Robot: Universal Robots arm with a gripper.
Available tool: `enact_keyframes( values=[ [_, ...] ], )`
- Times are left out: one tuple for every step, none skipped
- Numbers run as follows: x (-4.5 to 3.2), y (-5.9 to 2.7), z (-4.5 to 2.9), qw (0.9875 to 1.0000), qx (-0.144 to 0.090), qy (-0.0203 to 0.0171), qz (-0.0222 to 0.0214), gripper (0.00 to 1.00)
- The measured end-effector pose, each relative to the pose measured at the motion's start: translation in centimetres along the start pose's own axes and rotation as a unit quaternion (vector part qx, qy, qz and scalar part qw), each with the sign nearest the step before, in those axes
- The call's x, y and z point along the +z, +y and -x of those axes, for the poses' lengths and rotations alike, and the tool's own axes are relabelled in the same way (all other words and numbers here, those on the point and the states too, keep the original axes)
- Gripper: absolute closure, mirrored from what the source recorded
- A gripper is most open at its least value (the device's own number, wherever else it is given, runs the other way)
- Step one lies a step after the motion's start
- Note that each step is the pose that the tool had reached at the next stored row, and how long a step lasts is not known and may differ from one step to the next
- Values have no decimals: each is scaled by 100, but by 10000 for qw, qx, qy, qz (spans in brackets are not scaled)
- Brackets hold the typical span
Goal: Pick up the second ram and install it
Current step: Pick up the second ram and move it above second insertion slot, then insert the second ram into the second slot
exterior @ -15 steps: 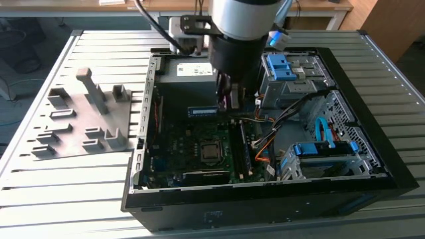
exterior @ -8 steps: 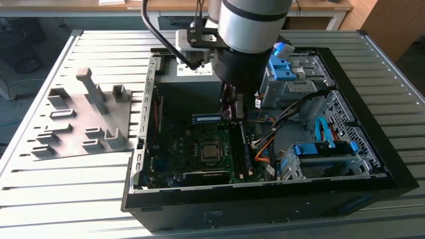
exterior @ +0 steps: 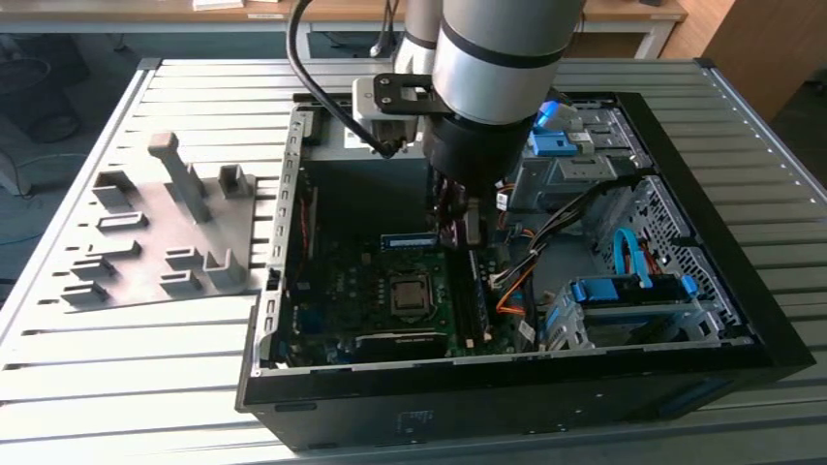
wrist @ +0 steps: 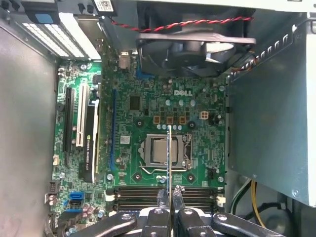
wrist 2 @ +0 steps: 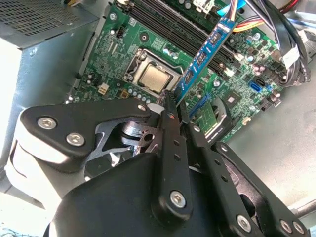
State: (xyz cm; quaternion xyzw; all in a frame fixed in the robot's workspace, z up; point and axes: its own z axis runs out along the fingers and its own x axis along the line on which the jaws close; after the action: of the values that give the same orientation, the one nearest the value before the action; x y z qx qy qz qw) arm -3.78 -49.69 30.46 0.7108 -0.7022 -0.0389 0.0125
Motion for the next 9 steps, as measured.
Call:
enact_keyframes(
  values=[
    [-1,0,0,10000,0,2,1,86],
    [0,-1,-1,10000,-1,2,1,86],
    [2,-1,-1,10000,0,2,1,86],
    [1,-1,-1,10000,-1,2,1,86],
    [2,-1,-1,10000,-1,1,1,86],
    [2,-1,-1,10000,-1,1,1,86],
    [2,-1,-1,10000,-1,1,1,86],
    [2,-1,-1,10000,-1,1,1,86],
    [3,-1,-1,10000,-1,1,1,86]
  ],
)
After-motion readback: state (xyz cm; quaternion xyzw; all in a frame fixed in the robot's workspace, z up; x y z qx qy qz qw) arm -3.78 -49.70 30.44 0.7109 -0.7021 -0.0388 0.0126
